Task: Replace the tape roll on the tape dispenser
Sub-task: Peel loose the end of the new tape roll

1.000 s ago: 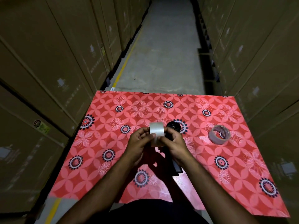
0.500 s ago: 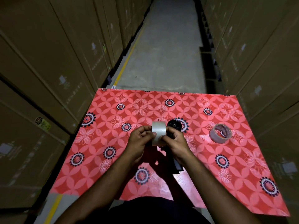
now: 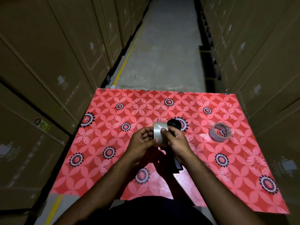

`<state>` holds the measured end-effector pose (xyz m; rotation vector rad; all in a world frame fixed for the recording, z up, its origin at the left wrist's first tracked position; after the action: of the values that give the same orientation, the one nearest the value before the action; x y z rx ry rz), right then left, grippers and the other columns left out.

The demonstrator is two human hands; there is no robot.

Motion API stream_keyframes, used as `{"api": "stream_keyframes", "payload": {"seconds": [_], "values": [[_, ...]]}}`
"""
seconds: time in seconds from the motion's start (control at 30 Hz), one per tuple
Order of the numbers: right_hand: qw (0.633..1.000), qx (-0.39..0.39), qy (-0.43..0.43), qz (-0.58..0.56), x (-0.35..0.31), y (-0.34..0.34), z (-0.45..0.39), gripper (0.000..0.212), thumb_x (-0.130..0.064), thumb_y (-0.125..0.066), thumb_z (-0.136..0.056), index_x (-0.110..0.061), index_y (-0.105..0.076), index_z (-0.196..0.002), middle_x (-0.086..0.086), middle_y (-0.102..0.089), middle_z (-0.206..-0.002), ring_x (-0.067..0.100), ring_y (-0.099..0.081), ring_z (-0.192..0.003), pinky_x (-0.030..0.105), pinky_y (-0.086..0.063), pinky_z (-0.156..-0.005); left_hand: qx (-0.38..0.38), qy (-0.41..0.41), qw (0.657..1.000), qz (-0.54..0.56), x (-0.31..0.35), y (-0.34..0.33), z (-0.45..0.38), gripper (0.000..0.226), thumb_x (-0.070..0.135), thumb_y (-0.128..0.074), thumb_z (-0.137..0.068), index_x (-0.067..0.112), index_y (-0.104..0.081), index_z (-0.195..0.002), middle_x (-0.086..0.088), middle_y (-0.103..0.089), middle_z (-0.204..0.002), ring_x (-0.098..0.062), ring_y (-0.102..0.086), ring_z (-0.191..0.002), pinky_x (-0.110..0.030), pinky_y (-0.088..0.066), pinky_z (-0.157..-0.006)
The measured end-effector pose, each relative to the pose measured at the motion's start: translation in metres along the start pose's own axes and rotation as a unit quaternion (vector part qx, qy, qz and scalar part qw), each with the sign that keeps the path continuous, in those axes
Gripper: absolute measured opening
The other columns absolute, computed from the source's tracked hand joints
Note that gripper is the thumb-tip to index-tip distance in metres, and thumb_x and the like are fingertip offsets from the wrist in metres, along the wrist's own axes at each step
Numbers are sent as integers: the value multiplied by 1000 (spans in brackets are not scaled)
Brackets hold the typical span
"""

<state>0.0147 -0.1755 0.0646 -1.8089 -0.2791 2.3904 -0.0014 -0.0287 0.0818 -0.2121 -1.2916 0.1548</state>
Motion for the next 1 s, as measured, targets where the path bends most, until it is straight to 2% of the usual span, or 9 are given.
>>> {"api": "stream_keyframes", "payload": {"seconds": [0.1, 0.2, 0.37, 0.47, 0.6, 0.67, 0.73, 0.87, 1.0], "values": [[1000, -3, -2, -7, 2, 1, -1, 25, -32, -66, -87, -14, -74, -102, 16, -71, -90, 34, -63, -81, 50, -47, -71, 14, 1, 1000, 8, -2, -1, -1, 34, -22, -60, -86, 3, -66, -108, -9, -73, -90, -15, -72, -78, -24, -59, -68], [1000, -5, 6, 13, 3, 1, 1, 26, -30, -64, -85, -13, -74, -102, 15, -70, -90, 32, -60, -81, 48, -43, -70, 20, 9, 999, 50, -3, -3, -4, 28, -17, -62, -88, 6, -68, -104, -7, -75, -86, -17, -71, -76, -26, -60, -69], [1000, 28, -4, -5, 3, -2, -2, 31, -39, -63, -86, -10, -73, -89, 19, -66, -82, 32, -59, -77, 52, -46, -72, -1, -1, 1000, 6, -4, -3, -4, 32, -17, -66, -86, -5, -62, -116, -16, -72, -95, -17, -73, -79, -26, -60, -66], [999, 40, -1, 2, 5, -4, -4, 39, -46, -62, -86, -9, -73, -90, 22, -66, -84, 32, -60, -77, 52, -47, -72, 9, 2, 1000, -2, -4, -5, -3, 35, -17, -67, -85, -10, -57, -118, -22, -67, -98, -25, -68, -82, -28, -61, -67], [999, 22, 5, 33, 5, -2, -6, 54, -60, -61, -82, -9, -72, -95, 20, -67, -85, 30, -60, -77, 48, -46, -70, 40, -39, 996, -74, -4, -7, -2, 53, -14, -73, -81, 8, -50, -124, -8, -63, -92, -21, -62, -86, -32, -54, -73], [999, -4, 3, 35, 5, 1, -6, 51, -57, -62, -85, -7, -71, -93, 15, -67, -84, 27, -61, -78, 45, -50, -71, 37, -81, 989, -118, 0, -3, -4, 58, -12, -73, -81, 15, -53, -128, -4, -59, -95, -12, -59, -84, -23, -52, -73], [999, -38, -5, 25, 6, 6, -4, 42, -45, -63, -89, -5, -70, -98, 14, -69, -91, 27, -65, -86, 45, -53, -79, 23, -116, 975, -190, 5, 2, -7, 38, -2, -77, -84, 22, -68, -111, -9, -58, -103, -12, -59, -89, -21, -52, -77], [992, -97, 18, 83, 5, 10, 0, 26, -22, -72, -83, -8, -72, -105, 11, -72, -98, 21, -67, -92, 37, -53, -82, 42, -138, 957, -253, 9, 10, -10, 15, 3, -77, -87, 16, -77, -93, -2, -58, -96, -16, -60, -92, -38, -51, -85], [991, -89, 26, 95, 3, 8, 2, 35, -18, -76, -80, 5, -67, -105, 20, -64, -95, 25, -59, -87, 42, -48, -83, 53, -137, 952, -270, 10, 12, -12, 7, -3, -73, -88, 4, -75, -90, -3, -66, -99, -27, -64, -102, -44, -50, -90]]}}
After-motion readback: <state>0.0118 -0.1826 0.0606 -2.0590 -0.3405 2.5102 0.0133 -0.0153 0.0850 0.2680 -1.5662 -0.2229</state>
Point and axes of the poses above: each hand's wrist, its own z-axis away from the middle knuckle, its own y-axis out of the back of the hand, x = y × z, the point moved 1 cm from there along -z, towards the middle knuckle
